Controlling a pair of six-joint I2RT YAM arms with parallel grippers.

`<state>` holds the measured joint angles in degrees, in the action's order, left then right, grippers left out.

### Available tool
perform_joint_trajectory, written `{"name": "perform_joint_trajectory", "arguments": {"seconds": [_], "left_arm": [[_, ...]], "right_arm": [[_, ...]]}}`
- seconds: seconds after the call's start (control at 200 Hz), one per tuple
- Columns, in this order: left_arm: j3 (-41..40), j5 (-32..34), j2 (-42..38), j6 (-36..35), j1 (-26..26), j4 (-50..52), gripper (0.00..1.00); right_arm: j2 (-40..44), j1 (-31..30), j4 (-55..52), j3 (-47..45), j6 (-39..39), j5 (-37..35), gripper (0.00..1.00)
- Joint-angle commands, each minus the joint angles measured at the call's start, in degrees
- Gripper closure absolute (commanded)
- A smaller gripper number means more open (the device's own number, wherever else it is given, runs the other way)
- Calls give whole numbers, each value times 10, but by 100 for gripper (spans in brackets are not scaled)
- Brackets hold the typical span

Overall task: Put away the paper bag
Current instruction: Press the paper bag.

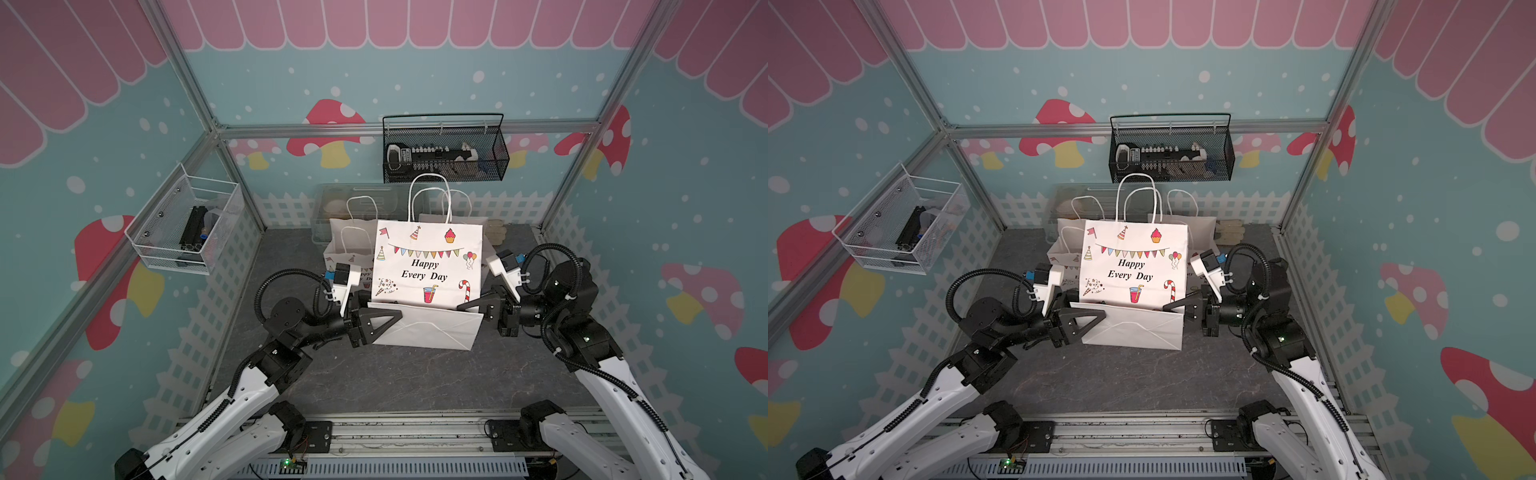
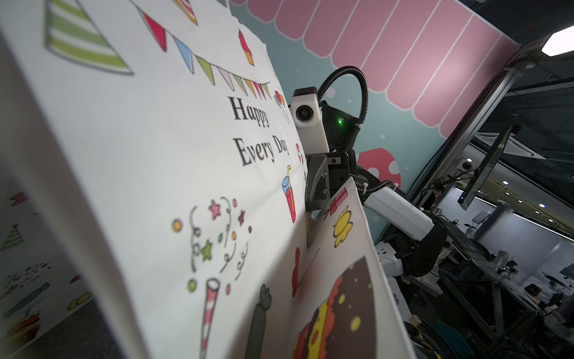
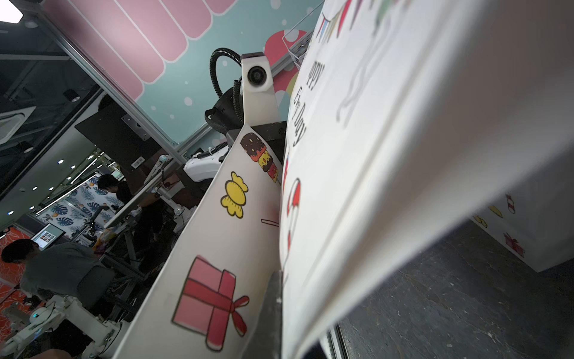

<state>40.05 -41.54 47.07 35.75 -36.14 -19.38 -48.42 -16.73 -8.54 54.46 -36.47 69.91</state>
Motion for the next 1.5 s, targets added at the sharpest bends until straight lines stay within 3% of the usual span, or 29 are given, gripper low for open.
{"name": "perform_joint_trajectory", "arguments": {"seconds": [0.0,0.305,0.515,0.655,0.966,1.086,1.186,1.361,1.496], "left_arm": [[7,12,4,13,-3,-14,53],[3,41,9,37,-2,-4,81],[-3,49,-2,36,0,7,85],[-20,59,-10,43,2,4,86],[-25,65,-18,66,5,-15,87],[-24,66,-17,75,4,-24,87],[-23,67,-13,83,4,-32,87],[-14,68,1,88,4,-39,87],[-11,65,13,93,4,-51,87]], "right_arm": [[16,-6,34,-10,-2,-12,98],[61,-5,19,-13,21,-106,74],[83,-6,80,-30,-17,-145,32],[91,-6,226,-68,-122,-160,18],[92,-19,244,-66,-133,-160,8],[91,-40,179,-55,-83,-187,8],[88,-61,109,-41,-27,-221,11],[73,-93,84,-34,3,-240,15],[57,-109,72,-22,20,-246,28]]}}
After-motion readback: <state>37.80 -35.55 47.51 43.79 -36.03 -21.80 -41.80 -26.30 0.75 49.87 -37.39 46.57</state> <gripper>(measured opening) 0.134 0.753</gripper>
